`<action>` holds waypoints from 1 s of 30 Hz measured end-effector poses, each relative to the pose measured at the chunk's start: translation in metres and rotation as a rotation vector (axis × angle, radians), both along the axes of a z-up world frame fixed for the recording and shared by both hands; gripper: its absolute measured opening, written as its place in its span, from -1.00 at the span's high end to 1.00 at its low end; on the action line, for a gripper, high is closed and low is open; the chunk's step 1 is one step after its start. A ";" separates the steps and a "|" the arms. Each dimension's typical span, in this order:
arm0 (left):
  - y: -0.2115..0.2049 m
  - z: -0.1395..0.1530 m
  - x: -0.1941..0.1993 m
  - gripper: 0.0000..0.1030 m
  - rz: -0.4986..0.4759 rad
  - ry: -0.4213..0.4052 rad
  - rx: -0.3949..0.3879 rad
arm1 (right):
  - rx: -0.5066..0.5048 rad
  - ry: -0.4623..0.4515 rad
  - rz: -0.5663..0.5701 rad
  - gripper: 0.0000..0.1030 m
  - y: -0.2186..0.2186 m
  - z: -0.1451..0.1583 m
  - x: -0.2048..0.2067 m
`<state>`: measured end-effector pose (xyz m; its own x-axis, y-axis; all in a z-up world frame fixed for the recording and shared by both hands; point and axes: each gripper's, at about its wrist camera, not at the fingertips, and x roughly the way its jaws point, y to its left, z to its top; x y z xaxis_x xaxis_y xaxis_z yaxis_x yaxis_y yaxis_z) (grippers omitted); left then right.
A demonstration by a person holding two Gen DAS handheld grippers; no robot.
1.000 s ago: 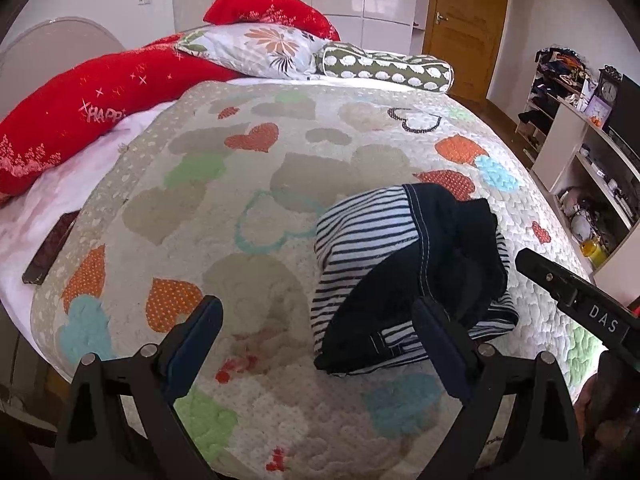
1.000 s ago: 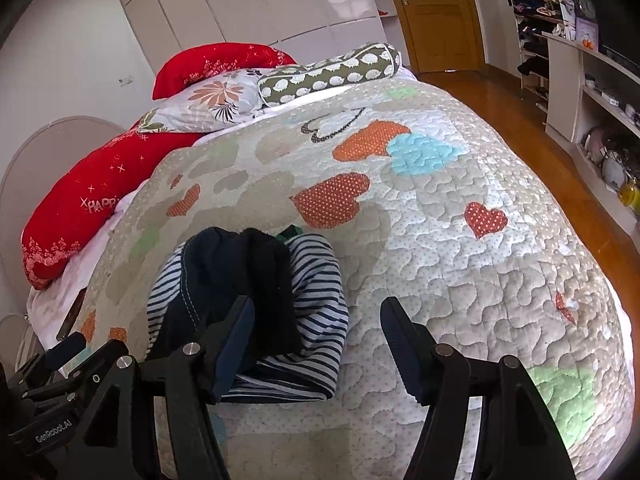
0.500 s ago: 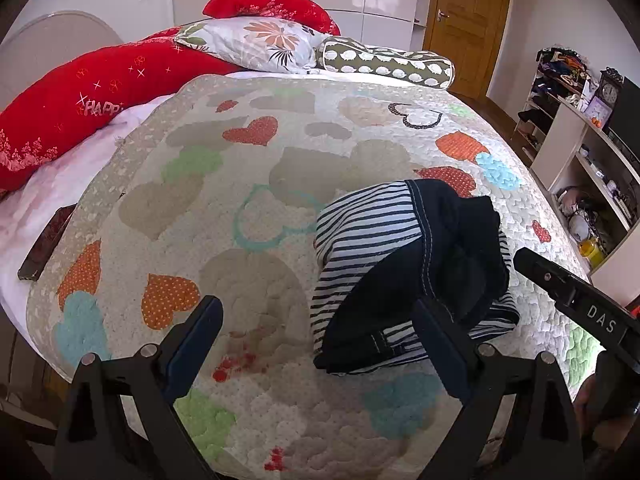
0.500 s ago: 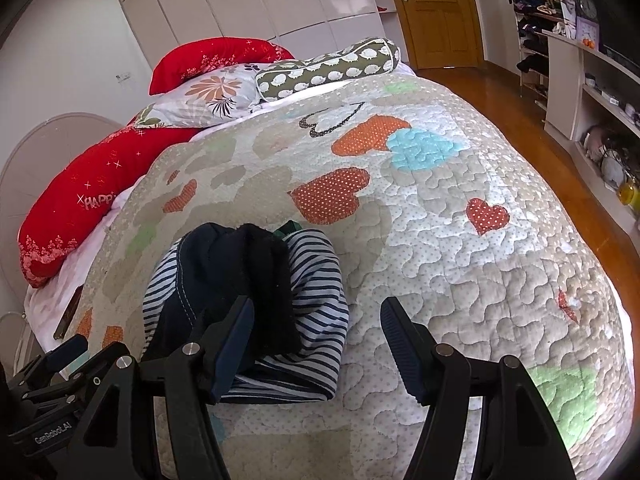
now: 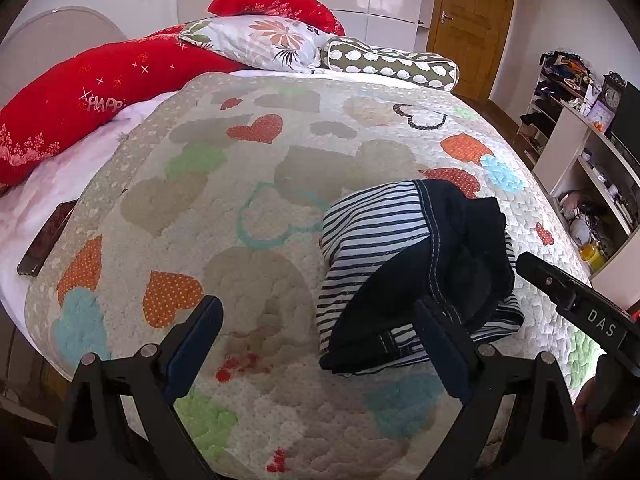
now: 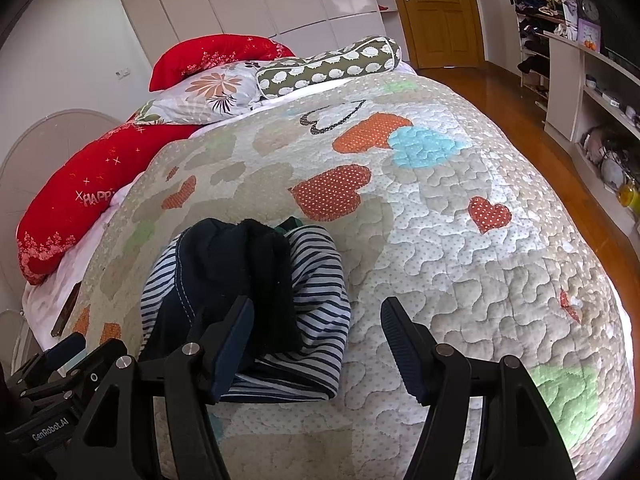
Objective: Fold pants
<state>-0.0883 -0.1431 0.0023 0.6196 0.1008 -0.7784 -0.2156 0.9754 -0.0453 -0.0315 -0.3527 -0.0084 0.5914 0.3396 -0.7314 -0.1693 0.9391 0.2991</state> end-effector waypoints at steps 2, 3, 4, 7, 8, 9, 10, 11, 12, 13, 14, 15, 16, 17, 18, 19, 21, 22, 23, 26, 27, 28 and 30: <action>0.002 0.000 -0.001 -0.84 0.002 -0.003 -0.008 | -0.002 0.002 -0.001 -0.37 0.000 -0.001 0.001; 0.002 0.000 -0.001 -0.84 0.002 -0.004 -0.010 | -0.003 0.003 -0.003 -0.37 0.000 -0.001 0.001; 0.002 0.000 -0.002 -0.84 0.002 -0.006 -0.012 | -0.005 0.004 -0.004 -0.37 0.000 -0.001 0.001; 0.004 0.000 -0.003 -0.84 0.001 -0.007 -0.021 | -0.014 0.003 -0.002 -0.37 0.002 -0.001 0.000; 0.005 -0.001 -0.003 -0.84 0.003 -0.006 -0.024 | -0.017 0.003 -0.001 -0.37 0.003 -0.001 0.000; 0.006 -0.001 -0.002 -0.84 0.004 -0.004 -0.027 | -0.019 0.001 0.002 -0.37 0.004 -0.001 0.000; 0.006 -0.002 -0.002 -0.84 0.006 -0.002 -0.030 | -0.021 0.001 0.005 -0.37 0.005 -0.001 0.000; 0.007 -0.002 -0.002 -0.84 0.009 -0.001 -0.034 | -0.025 0.001 0.006 -0.37 0.006 -0.001 -0.001; 0.008 -0.003 -0.002 -0.84 0.012 0.001 -0.037 | -0.028 0.001 0.007 -0.37 0.007 -0.001 0.000; 0.010 -0.003 -0.003 -0.84 0.015 0.001 -0.042 | -0.031 0.001 0.008 -0.37 0.008 -0.002 0.000; 0.011 -0.003 -0.003 -0.84 0.019 0.001 -0.045 | -0.033 0.002 0.009 -0.37 0.009 -0.002 0.000; 0.012 -0.003 -0.003 -0.84 0.021 0.002 -0.048 | -0.034 0.004 0.009 -0.37 0.009 -0.003 0.000; 0.012 -0.004 -0.003 -0.84 0.024 0.002 -0.051 | -0.034 0.005 0.009 -0.37 0.009 -0.003 0.000; 0.014 -0.004 -0.003 -0.84 0.026 0.002 -0.054 | -0.034 0.006 0.008 -0.37 0.009 -0.003 0.000; 0.014 -0.005 -0.003 -0.84 0.027 0.004 -0.056 | -0.034 0.006 0.007 -0.37 0.009 -0.002 -0.001; 0.014 -0.005 -0.003 -0.84 0.027 0.006 -0.058 | -0.035 0.005 0.007 -0.37 0.009 -0.002 -0.001; 0.014 -0.005 -0.002 -0.84 0.027 0.008 -0.061 | -0.034 0.005 0.008 -0.37 0.009 -0.002 -0.001; 0.014 -0.006 -0.002 -0.84 0.027 0.009 -0.061 | -0.034 0.004 0.009 -0.37 0.009 -0.002 -0.001; 0.014 -0.006 -0.002 -0.84 0.026 0.010 -0.060 | -0.035 0.003 0.009 -0.37 0.009 -0.002 -0.001; 0.013 -0.007 -0.002 -0.84 0.024 0.014 -0.063 | -0.034 0.001 0.009 -0.37 0.009 -0.001 -0.001; 0.014 -0.007 -0.001 -0.84 0.025 0.015 -0.063 | -0.035 0.001 0.009 -0.37 0.009 -0.002 -0.001; 0.013 -0.008 -0.001 -0.84 0.024 0.016 -0.063 | -0.036 0.002 0.008 -0.37 0.008 -0.002 -0.001; 0.014 -0.009 -0.001 -0.84 0.025 0.018 -0.063 | -0.034 0.005 0.006 -0.37 0.008 -0.002 -0.001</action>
<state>-0.0890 -0.1293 -0.0064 0.6032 0.0661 -0.7949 -0.2411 0.9651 -0.1027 -0.0322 -0.3449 -0.0100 0.5855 0.3181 -0.7456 -0.1731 0.9476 0.2683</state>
